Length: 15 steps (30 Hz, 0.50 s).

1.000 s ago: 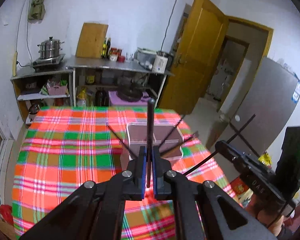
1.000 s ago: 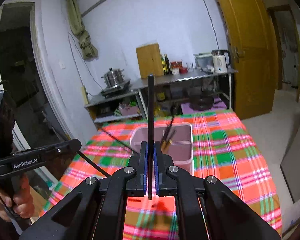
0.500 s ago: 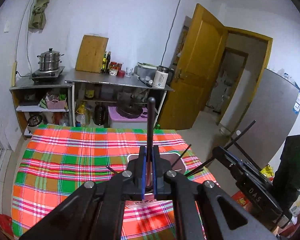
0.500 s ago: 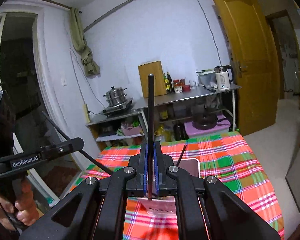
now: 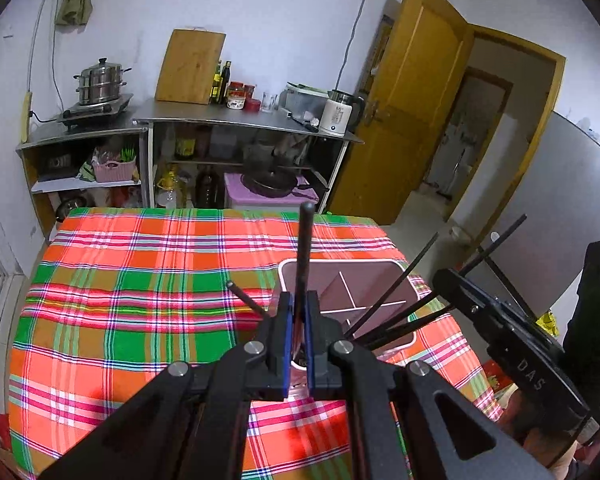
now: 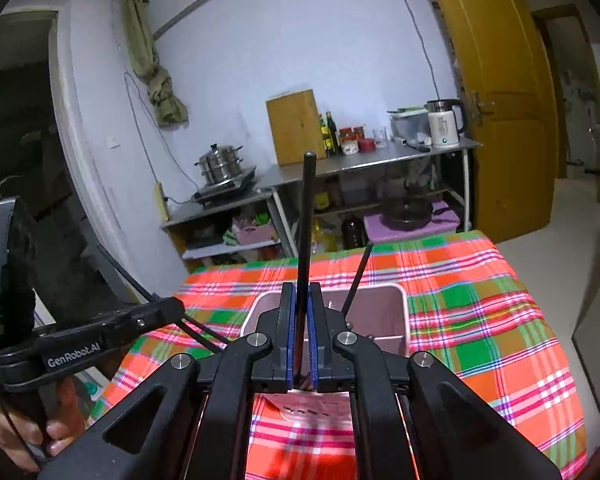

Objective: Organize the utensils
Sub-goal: 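Lower the chopsticks into the basket and open the left tool while the right tool opens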

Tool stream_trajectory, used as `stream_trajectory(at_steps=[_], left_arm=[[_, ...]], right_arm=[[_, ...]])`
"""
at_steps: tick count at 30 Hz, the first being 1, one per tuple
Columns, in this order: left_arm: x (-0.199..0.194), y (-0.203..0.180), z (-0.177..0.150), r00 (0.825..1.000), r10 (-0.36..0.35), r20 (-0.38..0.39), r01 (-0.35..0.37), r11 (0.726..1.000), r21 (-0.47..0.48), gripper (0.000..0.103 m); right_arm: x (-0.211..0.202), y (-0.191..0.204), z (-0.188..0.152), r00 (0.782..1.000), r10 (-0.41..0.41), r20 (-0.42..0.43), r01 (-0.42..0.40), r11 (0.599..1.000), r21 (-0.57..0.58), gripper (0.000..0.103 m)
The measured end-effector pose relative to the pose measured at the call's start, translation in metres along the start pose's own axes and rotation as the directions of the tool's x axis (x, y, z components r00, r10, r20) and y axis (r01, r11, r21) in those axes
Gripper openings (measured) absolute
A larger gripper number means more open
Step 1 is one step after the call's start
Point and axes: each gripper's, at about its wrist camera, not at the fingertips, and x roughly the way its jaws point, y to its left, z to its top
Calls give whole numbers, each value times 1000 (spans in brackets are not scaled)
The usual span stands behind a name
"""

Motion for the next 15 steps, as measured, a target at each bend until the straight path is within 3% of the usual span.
stream_trajectory(at_steps=[6, 9, 12, 15], left_arm=[[1, -2, -3, 1000, -7, -2, 7, 1000, 10, 8], [0, -6, -3, 1000, -3, -2, 4, 1000, 24, 13], [-7, -8, -2, 1000, -13, 16, 12, 999, 30, 25], [-16, -10, 0, 999, -24, 40, 23, 999, 24, 27]], right_arm=[[8, 1, -5, 999, -10, -32, 9, 1000, -9, 6], [5, 1, -5, 1000, -11, -27, 11, 1000, -13, 11], [-2, 3, -3, 1000, -9, -14, 9, 1000, -15, 12], [-9, 4, -1, 1000, -10, 4, 10, 1000, -18, 12]])
